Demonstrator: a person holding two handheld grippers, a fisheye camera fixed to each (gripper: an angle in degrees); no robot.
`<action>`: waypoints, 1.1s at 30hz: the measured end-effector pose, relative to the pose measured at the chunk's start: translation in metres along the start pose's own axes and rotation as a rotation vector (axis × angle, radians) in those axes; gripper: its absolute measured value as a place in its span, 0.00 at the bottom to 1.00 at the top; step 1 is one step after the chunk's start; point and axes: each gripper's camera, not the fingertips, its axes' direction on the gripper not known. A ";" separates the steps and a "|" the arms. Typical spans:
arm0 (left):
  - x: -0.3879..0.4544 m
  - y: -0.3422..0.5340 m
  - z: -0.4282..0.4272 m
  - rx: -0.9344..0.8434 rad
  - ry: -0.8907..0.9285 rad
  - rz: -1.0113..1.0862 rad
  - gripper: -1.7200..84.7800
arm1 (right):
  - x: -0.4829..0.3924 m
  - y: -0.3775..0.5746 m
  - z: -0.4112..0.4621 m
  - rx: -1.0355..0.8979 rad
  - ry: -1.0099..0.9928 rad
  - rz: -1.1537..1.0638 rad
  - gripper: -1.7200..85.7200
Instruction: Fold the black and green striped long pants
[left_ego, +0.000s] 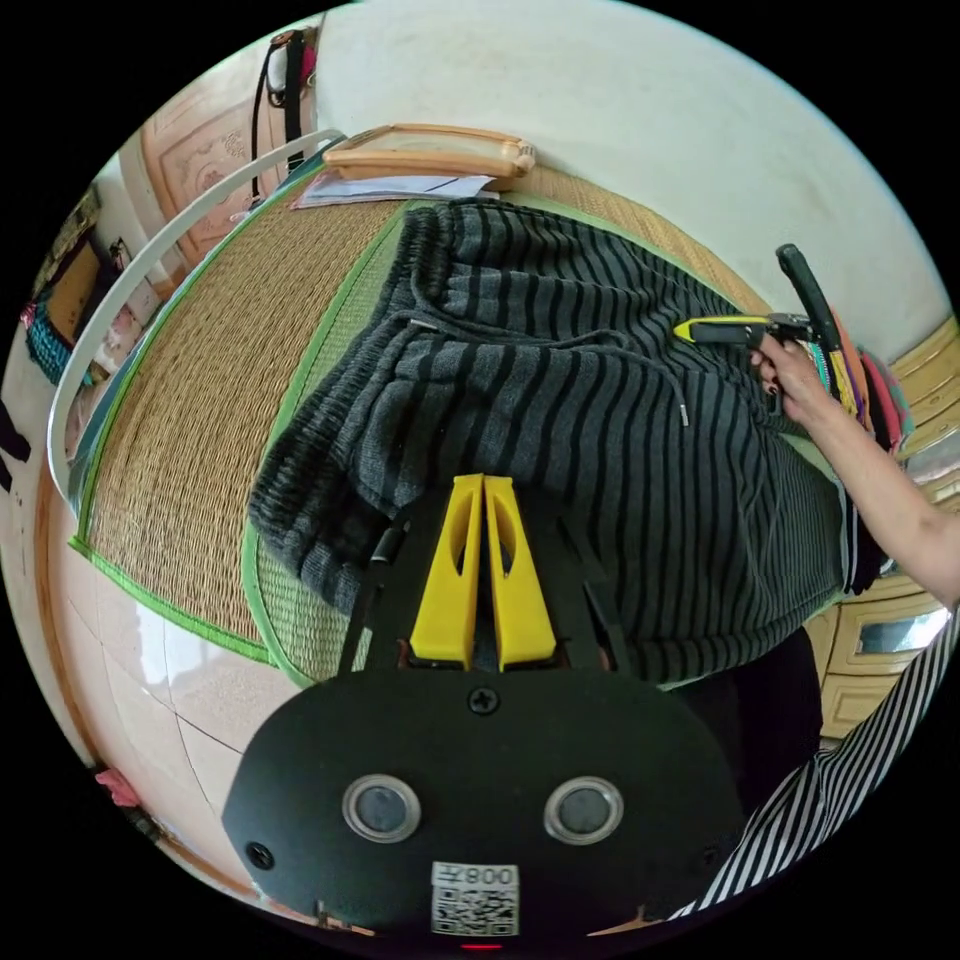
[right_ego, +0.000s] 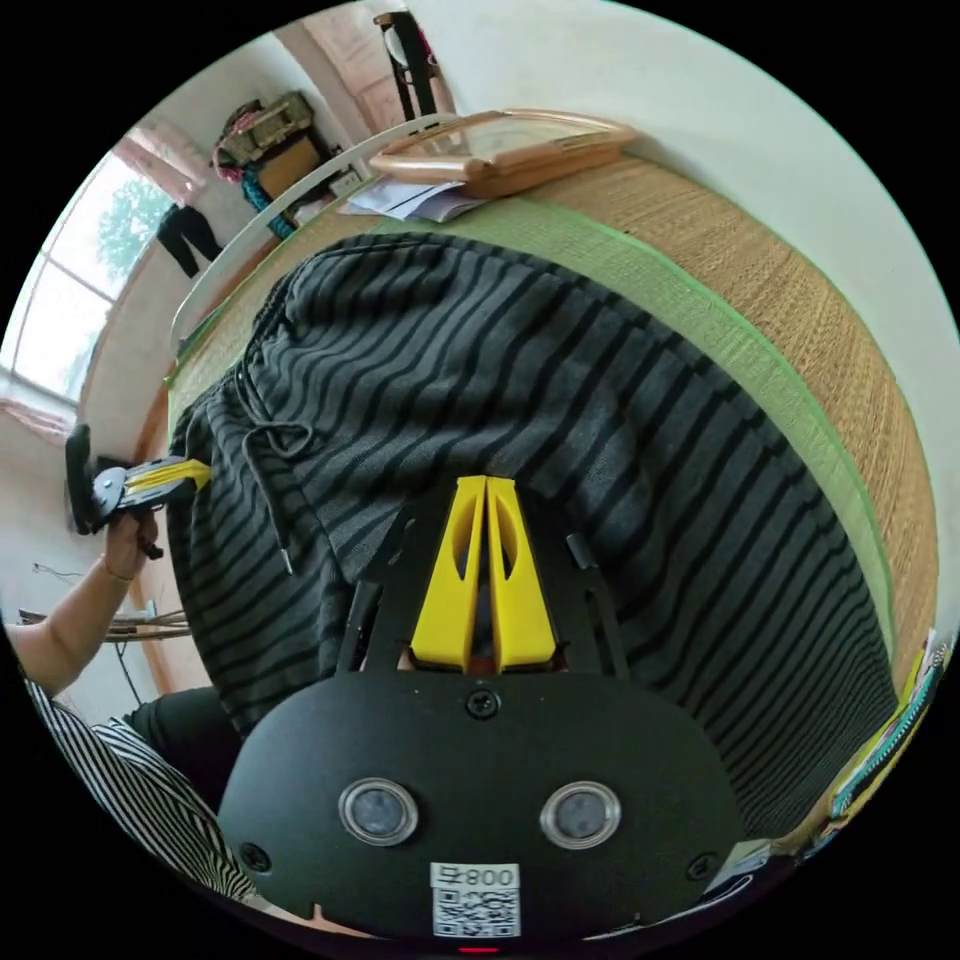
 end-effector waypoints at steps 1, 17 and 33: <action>-0.007 0.005 0.000 0.012 0.022 -0.009 0.02 | 0.000 -0.004 -0.001 0.000 0.047 0.000 0.02; -0.078 0.057 -0.001 0.119 -0.028 -0.063 0.02 | -0.172 -0.184 0.044 0.086 0.071 -0.297 0.02; -0.117 0.080 0.022 0.129 0.022 0.005 0.02 | -0.160 -0.206 0.043 0.145 0.099 -0.209 0.02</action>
